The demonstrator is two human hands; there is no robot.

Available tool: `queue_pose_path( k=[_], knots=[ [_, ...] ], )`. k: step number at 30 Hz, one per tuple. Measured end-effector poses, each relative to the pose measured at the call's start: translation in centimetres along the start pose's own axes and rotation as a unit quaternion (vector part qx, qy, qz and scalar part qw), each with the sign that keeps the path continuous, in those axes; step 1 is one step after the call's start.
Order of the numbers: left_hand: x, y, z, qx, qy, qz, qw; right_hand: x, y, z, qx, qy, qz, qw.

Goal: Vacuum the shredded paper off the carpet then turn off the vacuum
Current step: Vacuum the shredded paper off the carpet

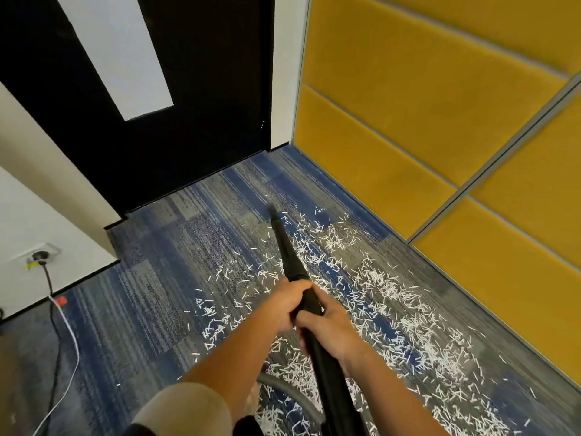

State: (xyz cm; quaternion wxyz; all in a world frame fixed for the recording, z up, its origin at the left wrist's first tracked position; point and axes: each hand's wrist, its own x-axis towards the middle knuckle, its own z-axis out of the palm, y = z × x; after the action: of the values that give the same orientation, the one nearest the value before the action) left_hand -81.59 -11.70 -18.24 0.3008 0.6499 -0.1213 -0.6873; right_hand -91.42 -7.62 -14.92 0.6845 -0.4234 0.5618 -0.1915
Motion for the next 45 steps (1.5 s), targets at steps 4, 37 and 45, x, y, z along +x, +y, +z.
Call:
queue_pose_path(
  k=[4,37,45],
  knots=[
    [2.6,2.2,-0.2,-0.005,0.009,-0.004,1.0,2.2,-1.6,-0.7,0.055,-0.05,0.042,0.996],
    [8.0,8.8,-0.9,0.108,0.001,0.017,0.994,8.5,-5.3,0.6,0.035,0.045,0.005,0.998],
    [6.1,5.7,1.5,0.183,-0.022,-0.006,0.983,5.2,-2.3,0.2,0.045,0.104,0.003,0.994]
  ],
)
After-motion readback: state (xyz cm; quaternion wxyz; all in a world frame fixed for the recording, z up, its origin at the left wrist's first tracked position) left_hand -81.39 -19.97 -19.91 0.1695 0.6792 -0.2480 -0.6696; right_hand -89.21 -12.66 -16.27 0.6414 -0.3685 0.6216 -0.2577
